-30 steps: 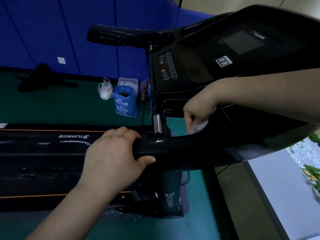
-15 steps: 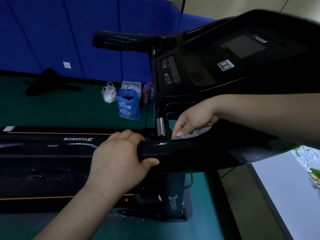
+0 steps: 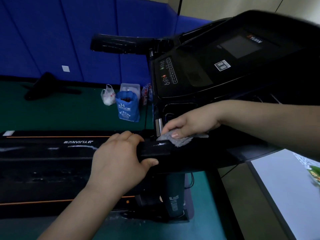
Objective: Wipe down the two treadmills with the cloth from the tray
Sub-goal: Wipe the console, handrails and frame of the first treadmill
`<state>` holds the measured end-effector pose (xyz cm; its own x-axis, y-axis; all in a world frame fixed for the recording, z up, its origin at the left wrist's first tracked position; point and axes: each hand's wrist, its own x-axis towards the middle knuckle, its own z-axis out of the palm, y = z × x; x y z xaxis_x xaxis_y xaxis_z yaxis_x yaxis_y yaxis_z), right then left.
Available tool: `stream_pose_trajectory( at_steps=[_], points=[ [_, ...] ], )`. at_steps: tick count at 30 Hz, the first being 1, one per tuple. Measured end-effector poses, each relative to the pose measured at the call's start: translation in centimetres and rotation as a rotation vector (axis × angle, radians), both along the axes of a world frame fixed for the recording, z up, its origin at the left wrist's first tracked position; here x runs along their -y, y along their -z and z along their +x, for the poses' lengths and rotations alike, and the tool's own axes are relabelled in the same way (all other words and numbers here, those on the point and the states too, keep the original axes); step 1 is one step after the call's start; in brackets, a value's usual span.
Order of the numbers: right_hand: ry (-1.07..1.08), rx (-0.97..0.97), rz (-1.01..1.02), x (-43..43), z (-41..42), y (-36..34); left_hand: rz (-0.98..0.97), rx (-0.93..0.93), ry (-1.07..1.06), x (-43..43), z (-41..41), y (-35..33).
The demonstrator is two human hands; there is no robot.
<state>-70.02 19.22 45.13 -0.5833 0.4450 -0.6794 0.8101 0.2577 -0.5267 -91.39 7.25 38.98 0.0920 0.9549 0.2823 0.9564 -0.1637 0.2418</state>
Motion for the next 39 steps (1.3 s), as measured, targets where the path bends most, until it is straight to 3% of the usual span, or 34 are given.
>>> stream_pose_trajectory(
  at_steps=[4,11,15,20,22,24,27,31,33,36,39],
  points=[
    [-0.095,-0.033,0.161,0.8,0.9,-0.1,-0.018,0.011,-0.002,0.1,0.0,-0.2],
    [-0.136,0.18,0.34,2.0,3.5,-3.4,-0.025,0.036,0.01,0.3,0.0,-0.3],
    [-0.05,0.027,0.468,4.1,-0.5,-0.6,-0.025,0.017,0.007,0.2,0.0,-0.3],
    [0.038,-0.087,0.794,6.9,-5.0,3.0,-0.027,0.007,0.014,0.2,0.0,-0.3],
    [0.08,-0.139,0.788,7.1,-3.7,2.6,-0.032,0.006,0.015,0.1,0.0,-0.4],
    [0.142,-0.103,0.759,7.0,-0.8,1.8,-0.042,0.0,0.014,0.1,-0.1,-0.4],
    [0.223,0.049,0.938,7.6,2.5,1.2,-0.034,0.002,0.018,0.0,-0.1,-0.3],
    [0.293,0.146,1.119,9.5,-0.9,3.2,-0.019,0.008,0.026,0.0,-0.2,-0.2],
    [0.377,0.015,1.308,11.0,-4.7,5.6,-0.008,-0.001,0.036,0.0,-0.2,-0.1],
    [0.547,-0.367,1.473,12.4,-6.0,8.9,0.006,-0.017,0.056,0.0,-0.4,0.0],
    [0.512,-0.41,1.622,12.7,-3.0,10.0,0.017,-0.023,0.071,0.1,-0.4,0.0]
  ],
)
